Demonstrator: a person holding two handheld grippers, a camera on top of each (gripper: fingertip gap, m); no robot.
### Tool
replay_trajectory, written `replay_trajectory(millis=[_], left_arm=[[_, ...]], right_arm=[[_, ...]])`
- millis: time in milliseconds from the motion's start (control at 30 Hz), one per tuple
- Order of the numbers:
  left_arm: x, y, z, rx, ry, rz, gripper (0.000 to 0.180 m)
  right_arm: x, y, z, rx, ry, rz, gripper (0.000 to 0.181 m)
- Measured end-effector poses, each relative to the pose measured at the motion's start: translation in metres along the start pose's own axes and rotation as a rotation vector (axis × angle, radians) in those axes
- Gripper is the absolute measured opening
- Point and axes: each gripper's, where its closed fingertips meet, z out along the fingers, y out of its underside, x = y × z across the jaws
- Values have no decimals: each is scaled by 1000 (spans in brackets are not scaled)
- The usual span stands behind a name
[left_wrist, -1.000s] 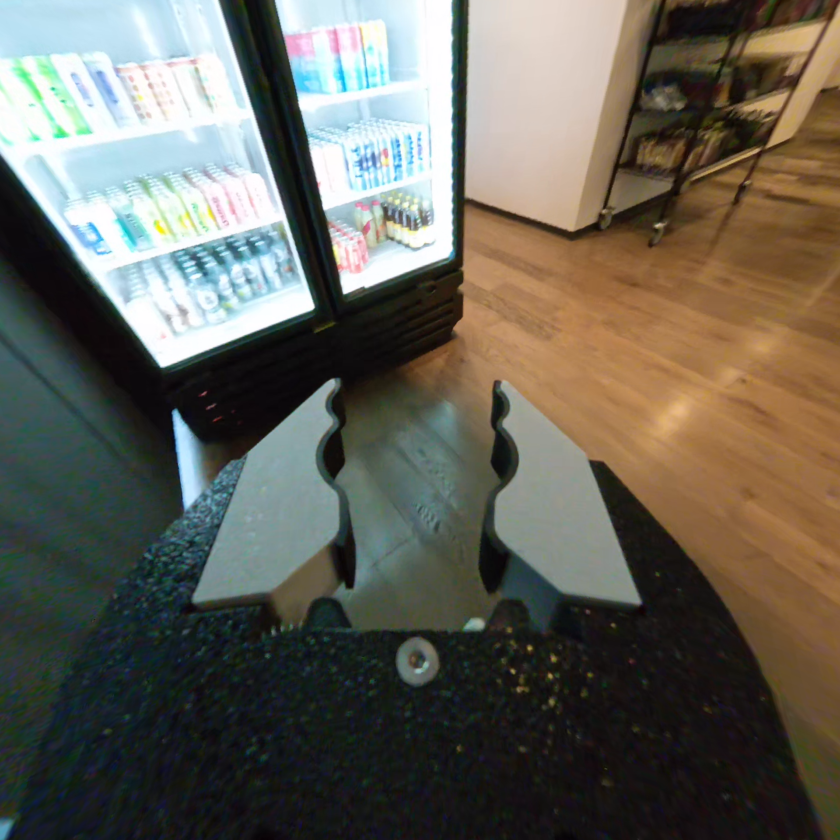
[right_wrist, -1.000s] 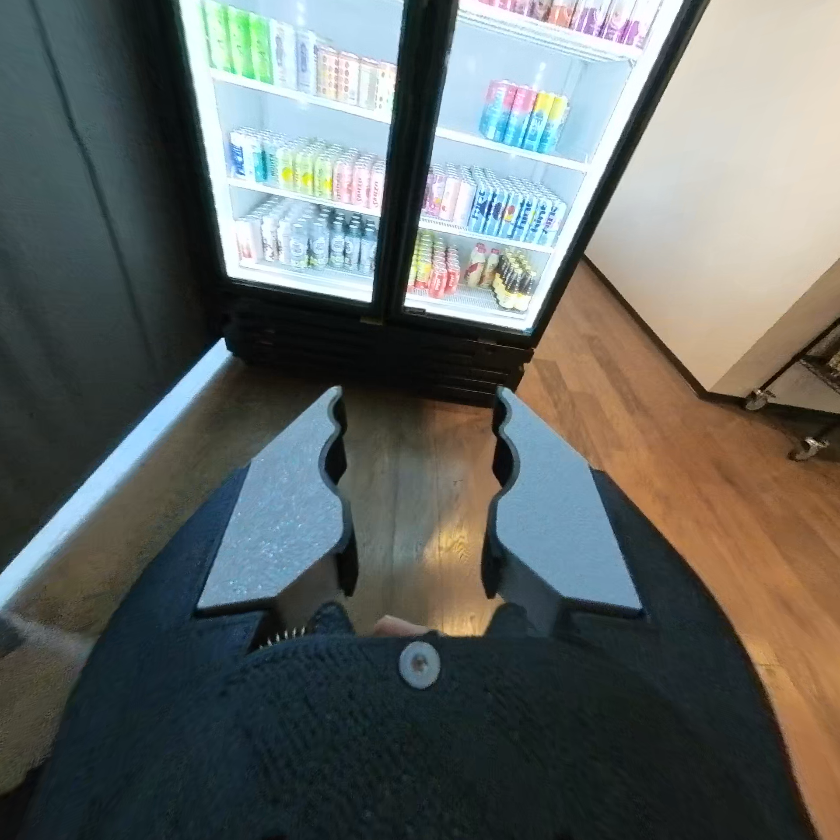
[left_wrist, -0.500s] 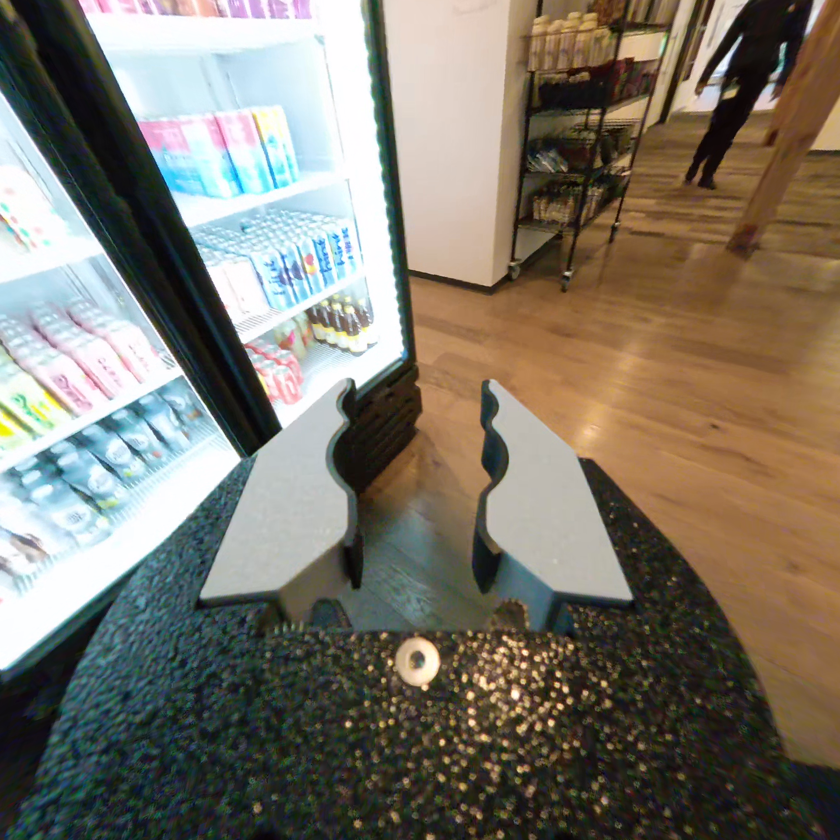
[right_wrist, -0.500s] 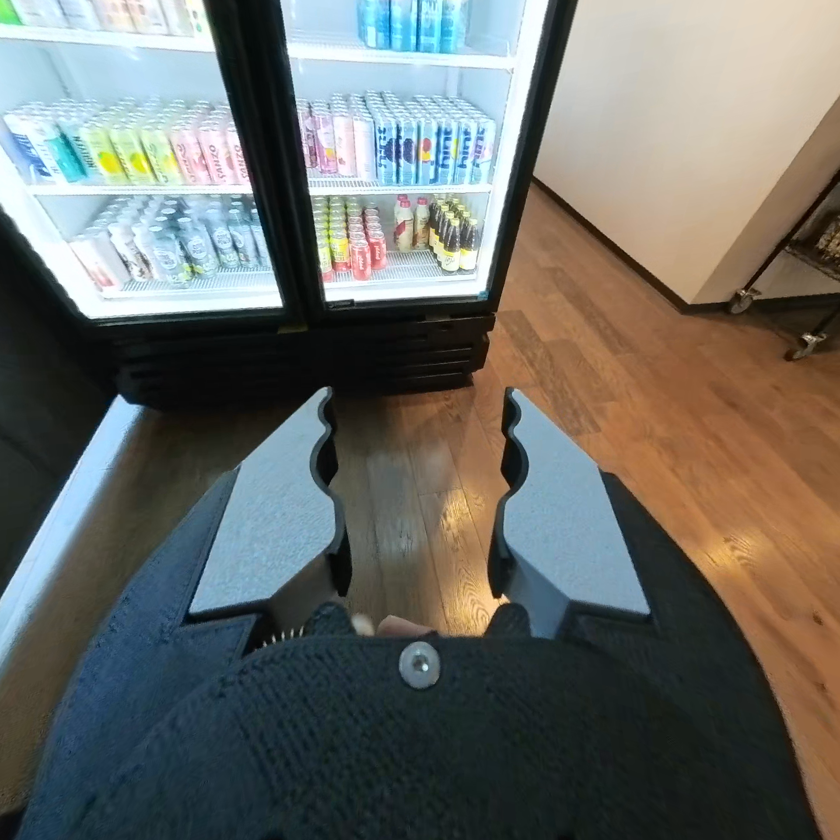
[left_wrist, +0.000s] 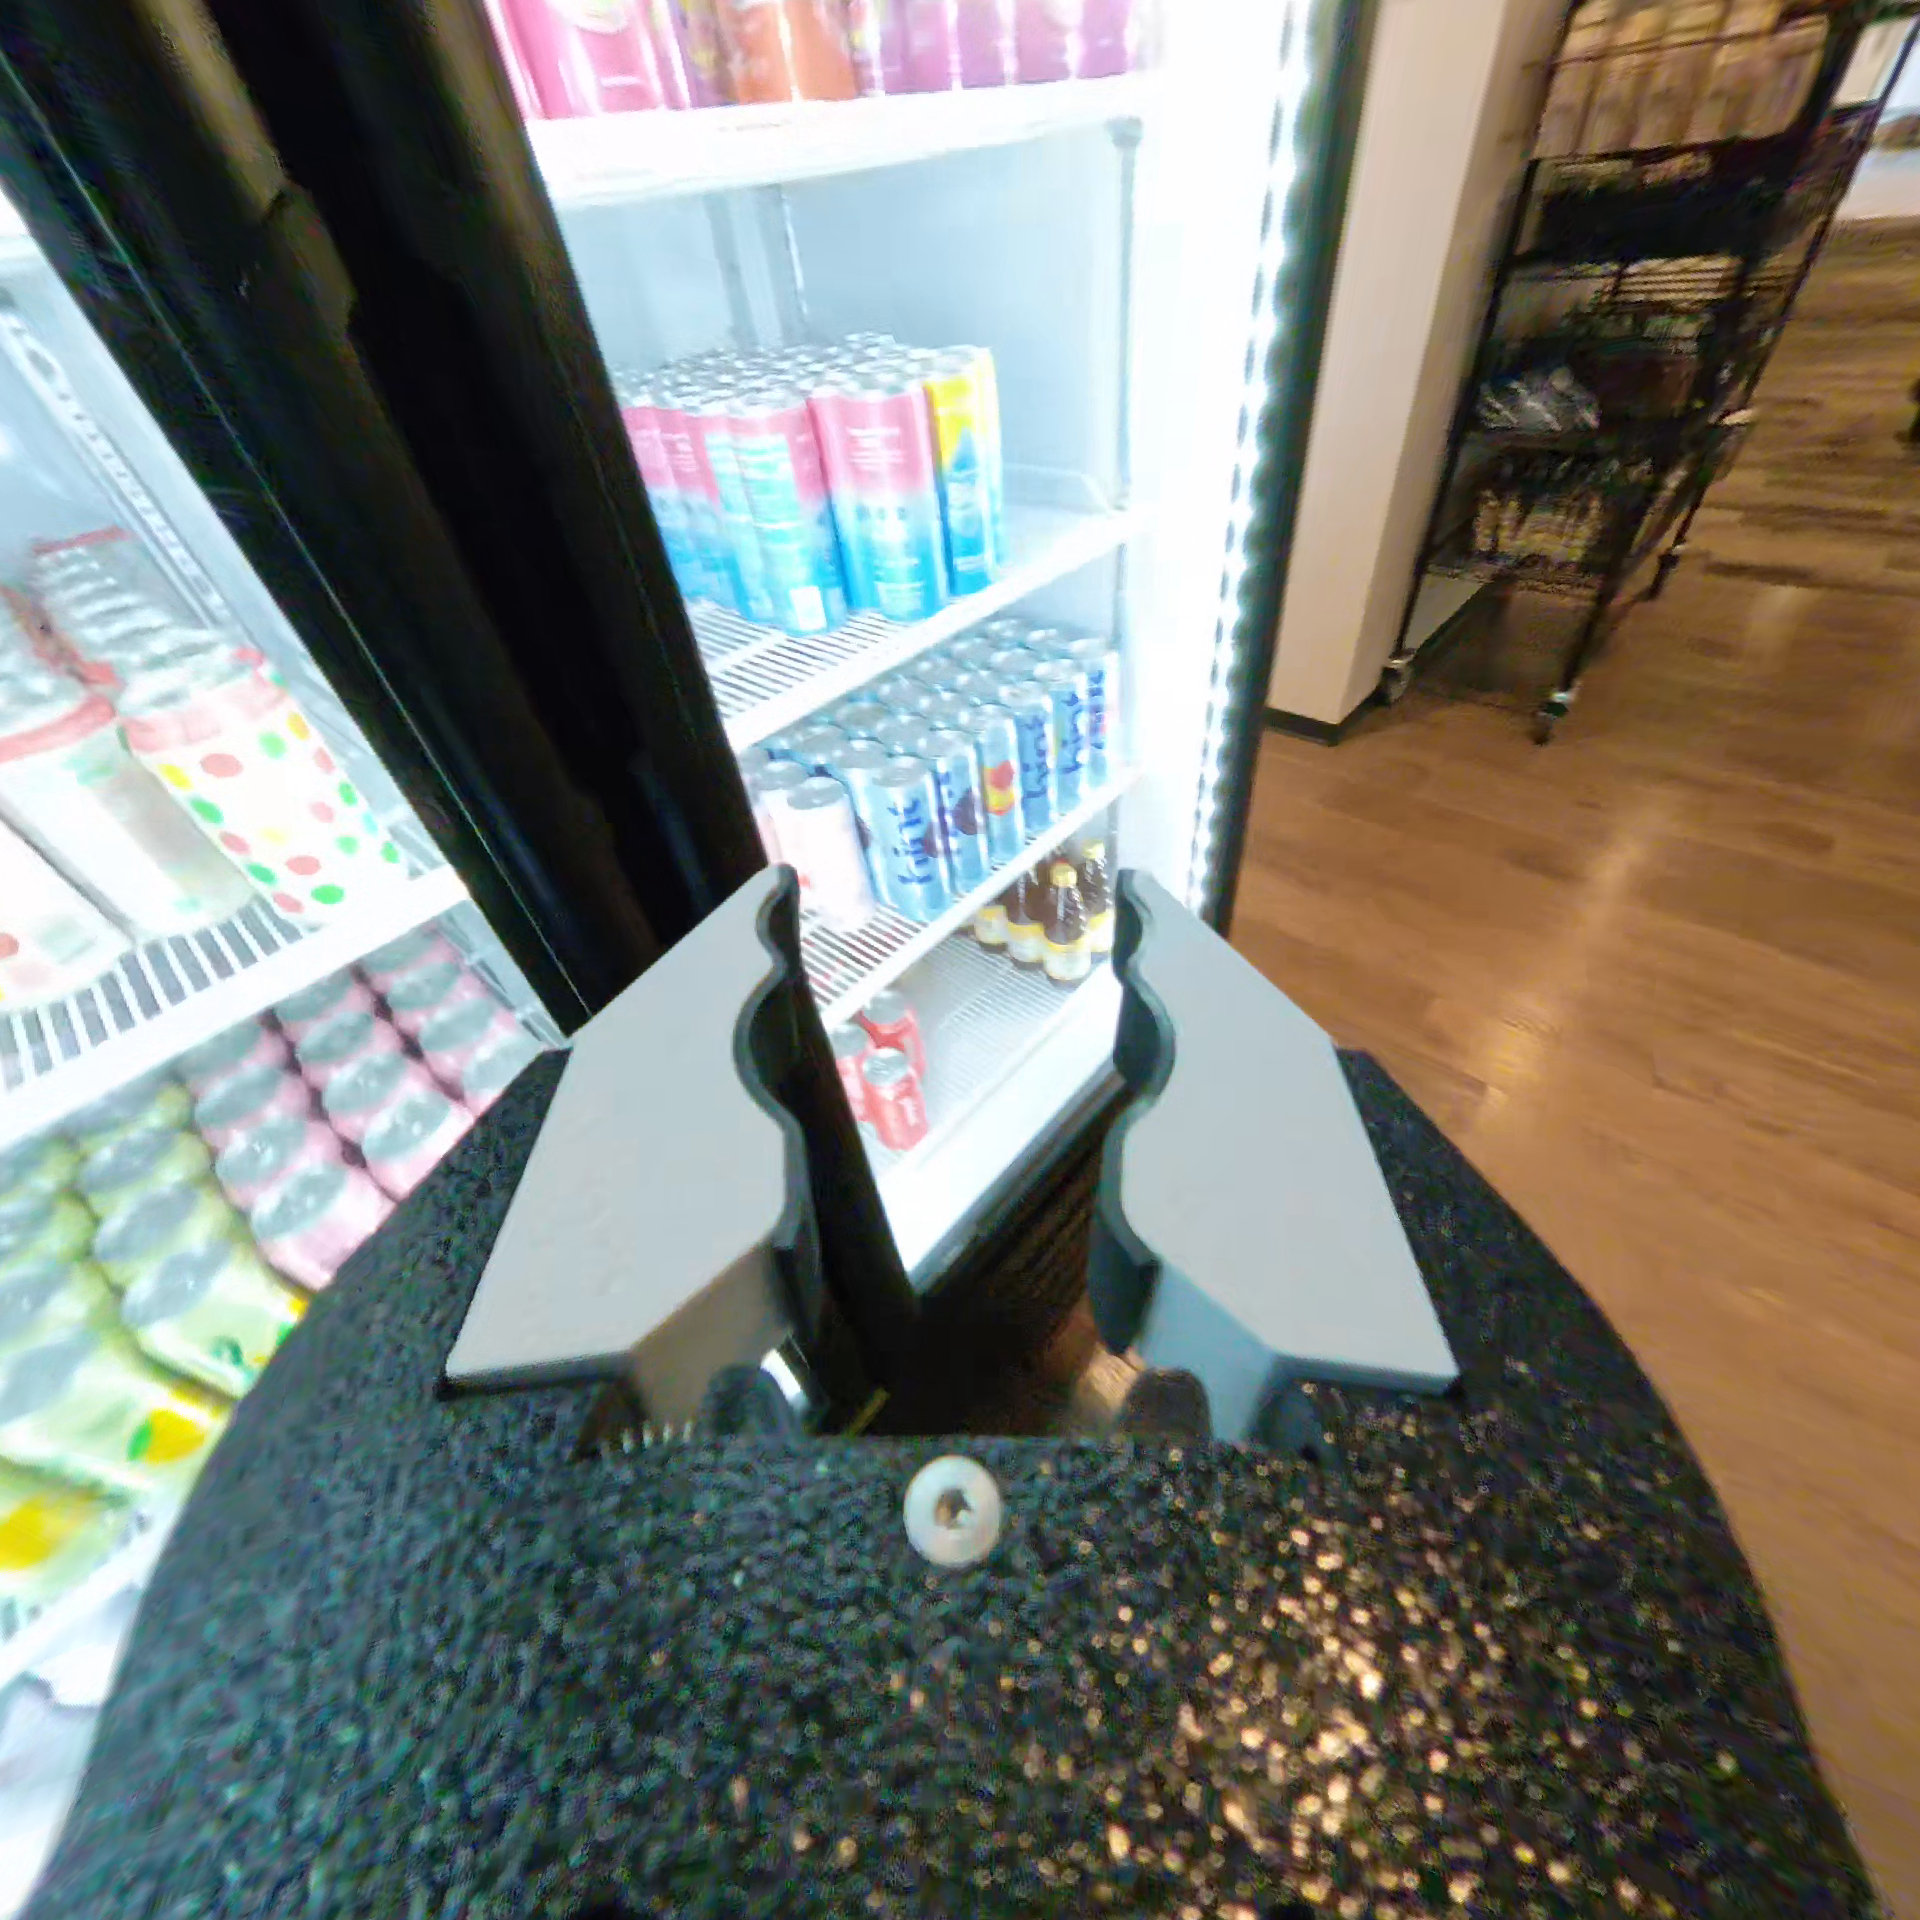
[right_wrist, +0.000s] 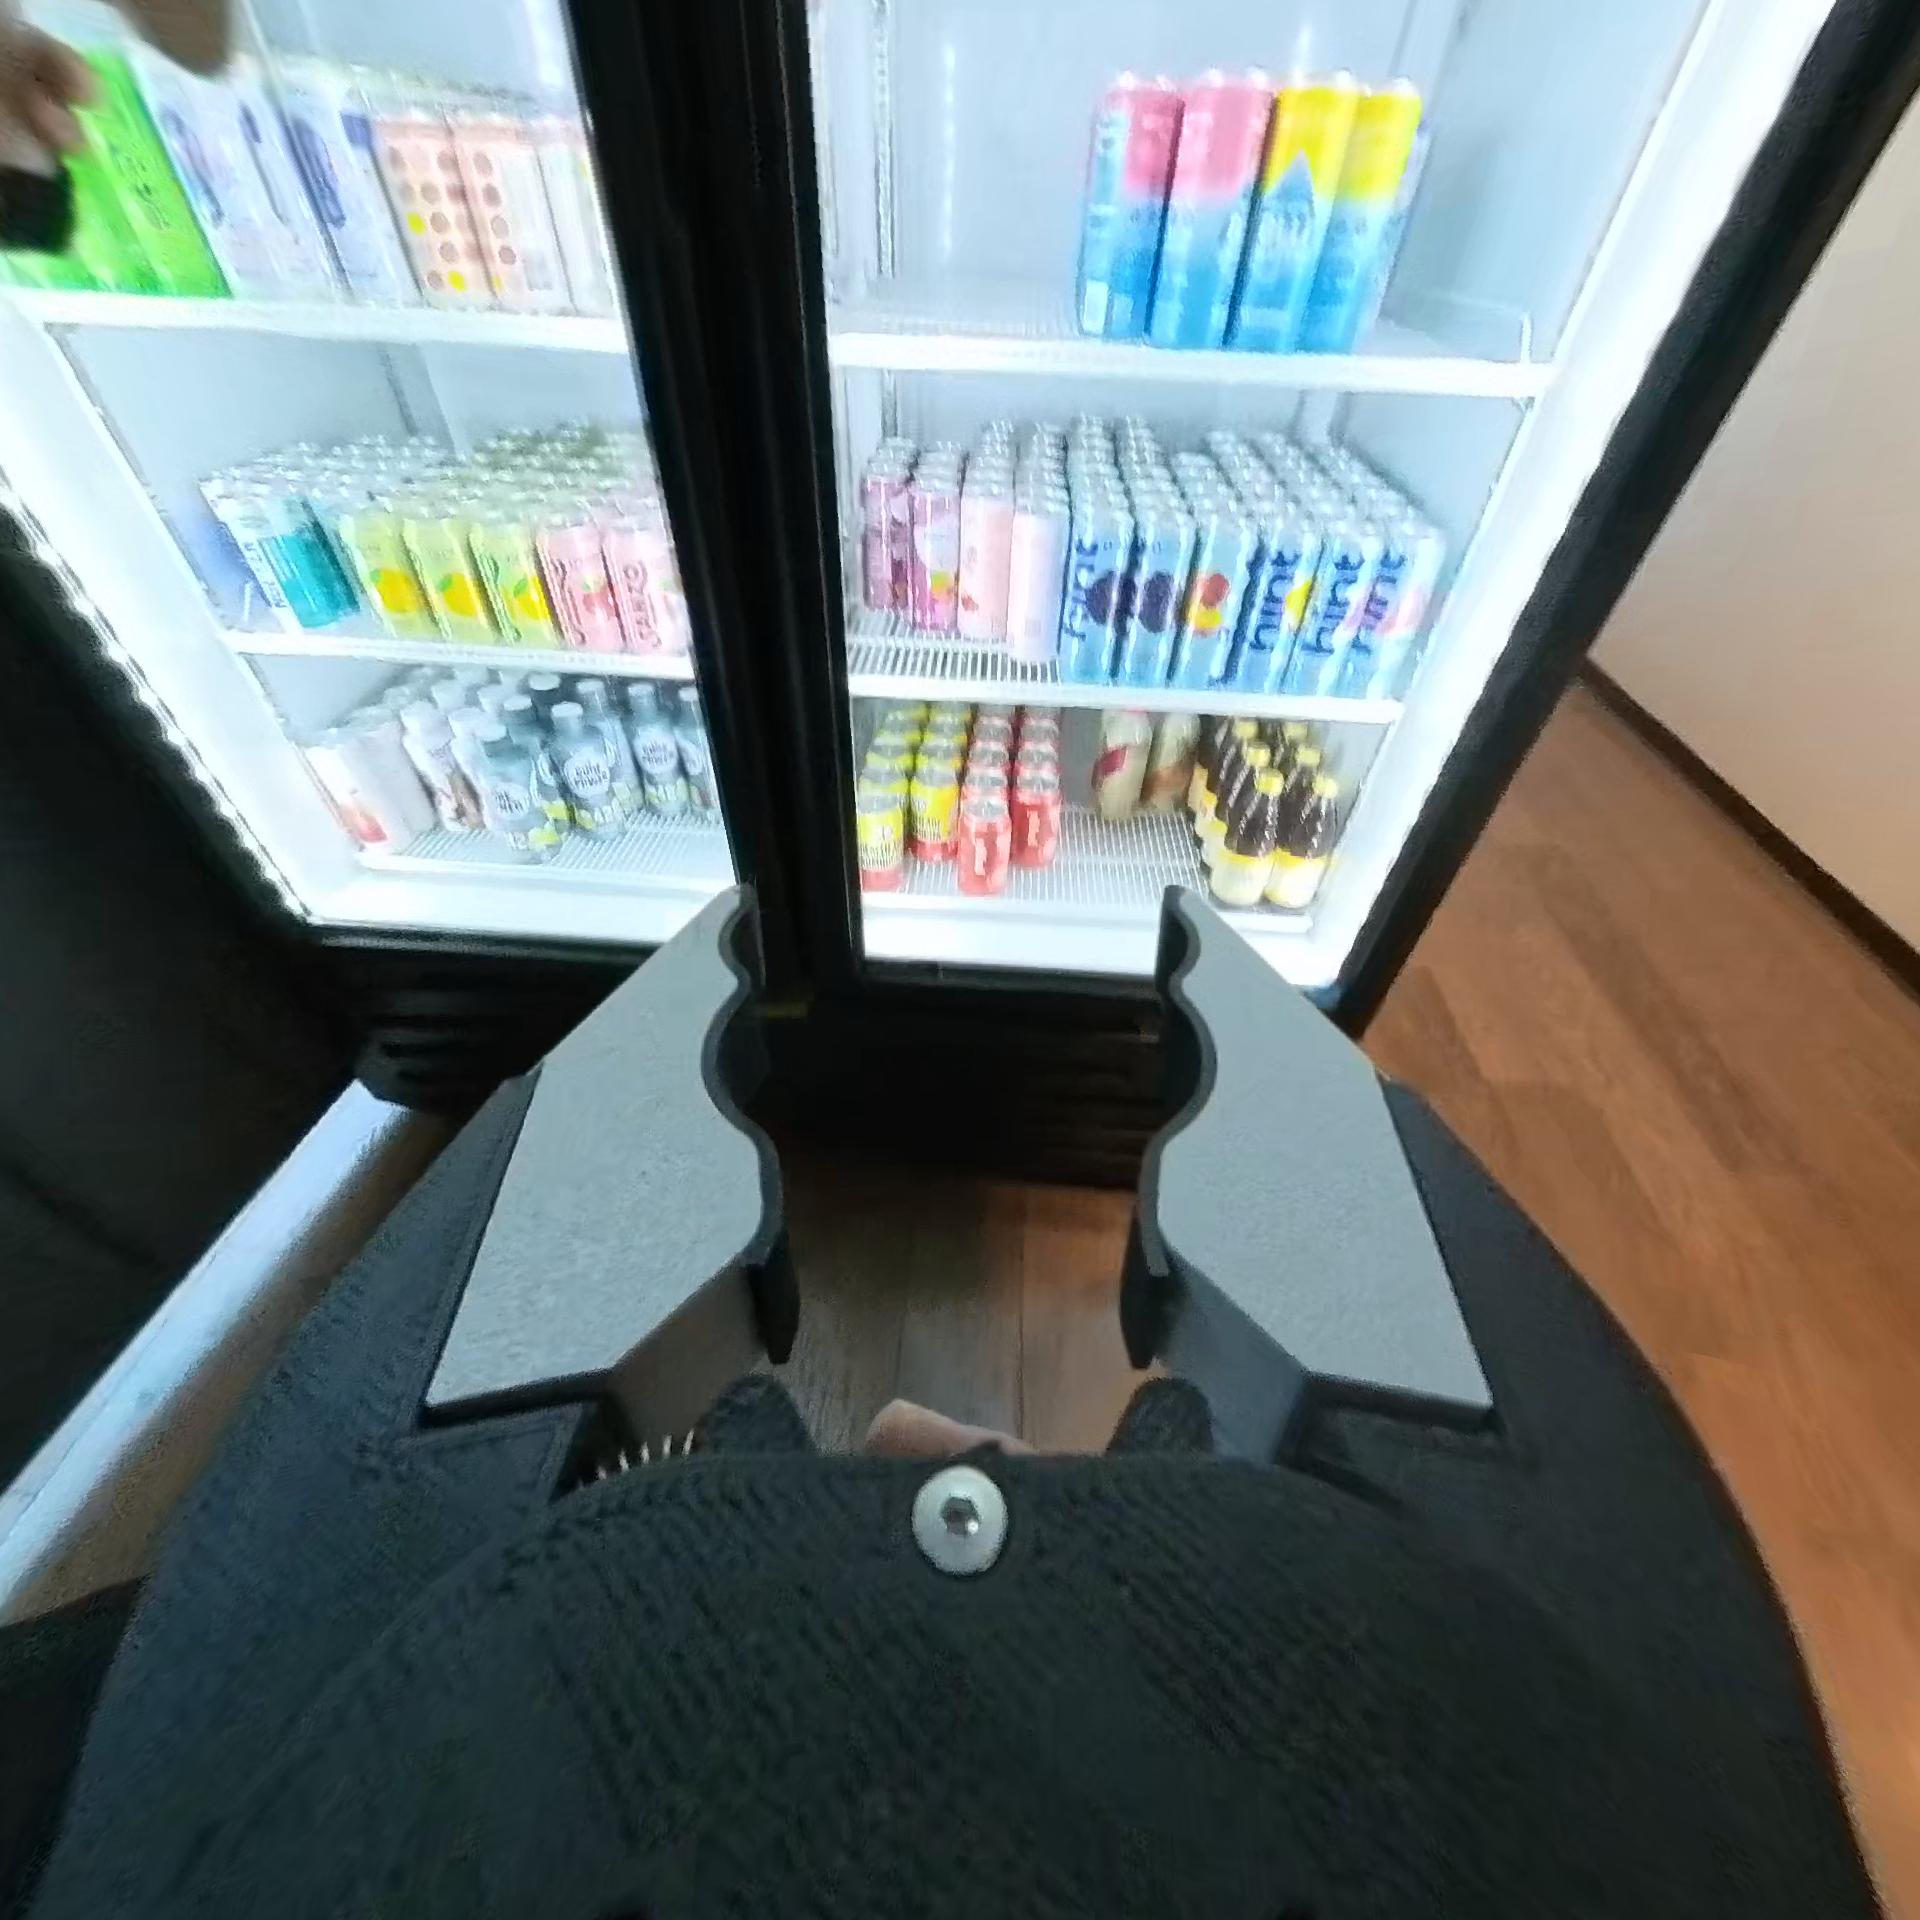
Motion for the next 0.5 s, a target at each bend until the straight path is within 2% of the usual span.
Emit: replay_trajectory(millis=[300, 400, 500], left_arm=[[-117, -38, 175, 48, -62, -32, 57], [-127, -49, 203, 80, -40, -33, 57], [-132, -46, 217, 60, -52, -25, 41]], right_arm=[[46, -17, 77, -51, 165, -62, 74], [61, -17, 86, -64, 251, -3, 72], [68, -10, 100, -87, 289, 32, 72]])
